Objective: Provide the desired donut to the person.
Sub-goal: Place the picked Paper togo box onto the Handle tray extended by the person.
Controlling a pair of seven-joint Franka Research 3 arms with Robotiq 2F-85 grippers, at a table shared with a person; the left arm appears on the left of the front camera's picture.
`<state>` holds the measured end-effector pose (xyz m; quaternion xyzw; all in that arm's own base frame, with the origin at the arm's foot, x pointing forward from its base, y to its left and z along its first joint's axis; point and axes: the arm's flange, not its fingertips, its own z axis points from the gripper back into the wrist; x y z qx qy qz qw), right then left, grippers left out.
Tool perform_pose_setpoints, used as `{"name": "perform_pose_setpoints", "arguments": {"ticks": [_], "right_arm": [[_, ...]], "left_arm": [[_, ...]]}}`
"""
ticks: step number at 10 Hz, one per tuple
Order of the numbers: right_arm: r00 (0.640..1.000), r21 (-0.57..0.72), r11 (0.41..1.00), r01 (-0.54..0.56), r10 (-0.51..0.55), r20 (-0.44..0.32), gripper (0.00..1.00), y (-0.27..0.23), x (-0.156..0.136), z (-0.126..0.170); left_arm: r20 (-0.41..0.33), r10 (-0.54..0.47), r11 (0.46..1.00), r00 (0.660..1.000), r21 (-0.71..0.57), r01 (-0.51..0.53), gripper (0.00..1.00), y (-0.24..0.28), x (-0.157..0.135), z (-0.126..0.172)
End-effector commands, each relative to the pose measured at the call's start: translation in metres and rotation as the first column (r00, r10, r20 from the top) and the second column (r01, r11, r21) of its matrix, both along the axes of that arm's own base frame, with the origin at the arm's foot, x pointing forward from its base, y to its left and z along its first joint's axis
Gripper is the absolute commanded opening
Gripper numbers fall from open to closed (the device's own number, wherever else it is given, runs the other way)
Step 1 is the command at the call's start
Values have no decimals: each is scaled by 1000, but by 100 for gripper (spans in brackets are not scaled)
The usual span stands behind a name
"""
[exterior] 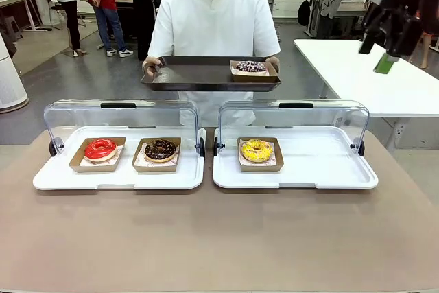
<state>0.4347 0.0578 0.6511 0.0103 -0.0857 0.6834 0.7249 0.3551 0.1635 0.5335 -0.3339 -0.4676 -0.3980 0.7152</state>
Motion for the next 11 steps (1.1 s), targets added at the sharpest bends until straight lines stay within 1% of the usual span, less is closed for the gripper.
{"name": "perform_pose_setpoints", "arguments": {"ticks": [1, 4, 5, 6, 11], "right_arm": [[1000, 7, 1000, -10, 10, 16, 100, -3, -2, -27], [1000, -1, 1000, 15, -15, 20, 100, -11, 0, -42], [999, -21, 1000, 22, -21, 47, 100, -7, 5, -45], [1000, 3, 1000, 20, -20, -4, 100, -8, 4, -38], [1000, 3, 1000, 20, -20, -4, 100, -8, 4, -38]], "left_arm": [[14, -2, 1000, 1000, -13, 2, 100, 1, 0, 1], [14, -2, 1000, 1000, -13, 2, 100, 1, 0, 1], [14, -2, 1000, 1000, -13, 2, 100, 1, 0, 1], [14, -2, 1000, 1000, -13, 2, 100, 1, 0, 1], [14, -2, 1000, 1000, -13, 2, 100, 1, 0, 1]]}}
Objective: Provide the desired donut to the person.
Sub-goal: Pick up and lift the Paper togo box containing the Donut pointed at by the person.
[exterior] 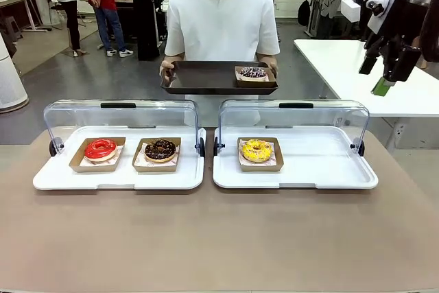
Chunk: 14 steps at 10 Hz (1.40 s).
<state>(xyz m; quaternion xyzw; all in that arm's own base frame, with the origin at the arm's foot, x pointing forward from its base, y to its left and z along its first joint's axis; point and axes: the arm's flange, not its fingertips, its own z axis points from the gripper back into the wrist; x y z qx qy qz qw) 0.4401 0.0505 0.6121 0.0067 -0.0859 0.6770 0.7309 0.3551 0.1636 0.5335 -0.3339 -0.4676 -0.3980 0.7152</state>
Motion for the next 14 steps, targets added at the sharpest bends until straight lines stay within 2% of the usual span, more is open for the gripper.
{"name": "perform_pose_setpoints", "arguments": {"ticks": [1, 12, 13, 14], "right_arm": [[1000, 7, 1000, 2, -2, -8, 100, -1, -1, 2], [1000, 0, 1000, 0, 0, 0, 100, 0, 0, 0], [996, 99, 994, -43, 50, -69, 100, -22, 3, 5], [993, 215, 974, -71, 89, -78, 100, -52, 11, 10]], "left_arm": [[14, -2, 1000, 1000, -13, 3, 100, 1, 0, 1], [14, -2, 1000, 1000, -13, 3, 100, 1, 0, 1], [14, -2, 1000, 1000, -13, 3, 100, 1, 0, 1], [14, -2, 1000, 1000, -13, 3, 100, 1, 0, 1]]}}
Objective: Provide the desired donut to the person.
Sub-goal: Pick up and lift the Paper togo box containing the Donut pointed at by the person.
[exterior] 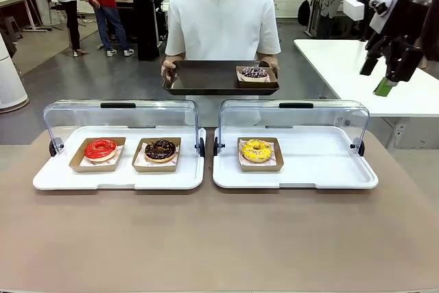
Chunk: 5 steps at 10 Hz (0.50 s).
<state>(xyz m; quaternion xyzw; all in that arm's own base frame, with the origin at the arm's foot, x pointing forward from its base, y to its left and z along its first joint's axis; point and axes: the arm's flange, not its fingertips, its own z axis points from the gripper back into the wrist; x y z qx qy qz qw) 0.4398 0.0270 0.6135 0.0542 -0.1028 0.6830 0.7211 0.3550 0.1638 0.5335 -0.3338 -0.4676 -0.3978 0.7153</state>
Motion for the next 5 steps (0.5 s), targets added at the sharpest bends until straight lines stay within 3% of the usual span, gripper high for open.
{"name": "perform_pose_setpoints", "arguments": {"ticks": [1, 2, 3, 4, 5], "right_arm": [[994, 262, 964, -41, 66, -89, 100, -62, 19, 8], [993, 386, 922, -36, 77, -92, 100, -99, 23, 2], [995, 488, 871, -60, 91, -40, 100, -129, 26, -7], [998, 593, 803, -52, 60, 5, 100, -155, 27, -18], [998, 631, 775, -36, -6, 64, 100, -177, 26, -31]], "left_arm": [[14, -3, 1000, 1000, -13, 3, 100, 0, 0, 1], [14, -3, 1000, 1000, -13, 3, 100, 0, 0, 1], [14, -3, 1000, 1000, -13, 3, 100, 0, 0, 1], [14, -3, 1000, 1000, -13, 3, 100, 0, 0, 1], [14, -3, 1000, 1000, -13, 3, 100, 0, 0, 1]]}}
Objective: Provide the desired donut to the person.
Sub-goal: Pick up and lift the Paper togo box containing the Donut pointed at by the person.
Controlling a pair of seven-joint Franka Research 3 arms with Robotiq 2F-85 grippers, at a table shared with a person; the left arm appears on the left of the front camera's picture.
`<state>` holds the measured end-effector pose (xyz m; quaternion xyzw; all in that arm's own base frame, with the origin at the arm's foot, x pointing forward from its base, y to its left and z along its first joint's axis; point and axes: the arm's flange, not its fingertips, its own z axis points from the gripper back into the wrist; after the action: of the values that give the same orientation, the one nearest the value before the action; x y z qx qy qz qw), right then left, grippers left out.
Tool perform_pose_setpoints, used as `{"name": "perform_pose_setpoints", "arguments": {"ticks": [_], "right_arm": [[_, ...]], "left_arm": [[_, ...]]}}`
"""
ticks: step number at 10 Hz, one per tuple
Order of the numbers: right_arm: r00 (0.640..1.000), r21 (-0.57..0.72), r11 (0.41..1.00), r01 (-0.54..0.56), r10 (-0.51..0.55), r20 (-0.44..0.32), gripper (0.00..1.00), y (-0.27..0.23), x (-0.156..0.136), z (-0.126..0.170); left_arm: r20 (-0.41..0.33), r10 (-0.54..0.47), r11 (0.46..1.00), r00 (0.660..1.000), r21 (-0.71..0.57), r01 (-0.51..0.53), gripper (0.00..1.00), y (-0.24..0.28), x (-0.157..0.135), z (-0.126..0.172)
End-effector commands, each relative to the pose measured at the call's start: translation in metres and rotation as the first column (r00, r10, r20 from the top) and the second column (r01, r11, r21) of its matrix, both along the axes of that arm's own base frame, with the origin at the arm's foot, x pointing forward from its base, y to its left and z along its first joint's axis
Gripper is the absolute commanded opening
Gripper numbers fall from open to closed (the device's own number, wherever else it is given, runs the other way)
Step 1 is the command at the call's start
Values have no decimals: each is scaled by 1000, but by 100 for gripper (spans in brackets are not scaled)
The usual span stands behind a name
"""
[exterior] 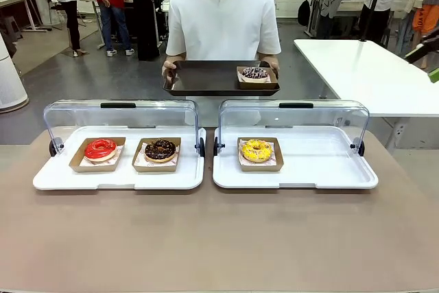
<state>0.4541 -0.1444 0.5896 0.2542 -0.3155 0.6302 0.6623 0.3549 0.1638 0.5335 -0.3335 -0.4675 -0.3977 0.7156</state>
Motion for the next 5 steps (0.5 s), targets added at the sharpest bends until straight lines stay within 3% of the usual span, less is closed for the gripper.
{"name": "perform_pose_setpoints", "arguments": {"ticks": [1, 2, 5], "right_arm": [[996, 123, 990, 66, -73, 49, 100, -23, 8, -21], [990, 169, 979, 111, -123, 67, 100, -36, 4, -37], [994, 266, 958, 106, -109, -1, 100, -52, -3, -69]], "left_arm": [[14, -3, 1000, 1000, -13, 4, 100, 0, 0, 1], [14, -3, 1000, 1000, -13, 4, 100, 0, 0, 1], [14, -3, 1000, 1000, -13, 4, 100, 0, 0, 1]]}}
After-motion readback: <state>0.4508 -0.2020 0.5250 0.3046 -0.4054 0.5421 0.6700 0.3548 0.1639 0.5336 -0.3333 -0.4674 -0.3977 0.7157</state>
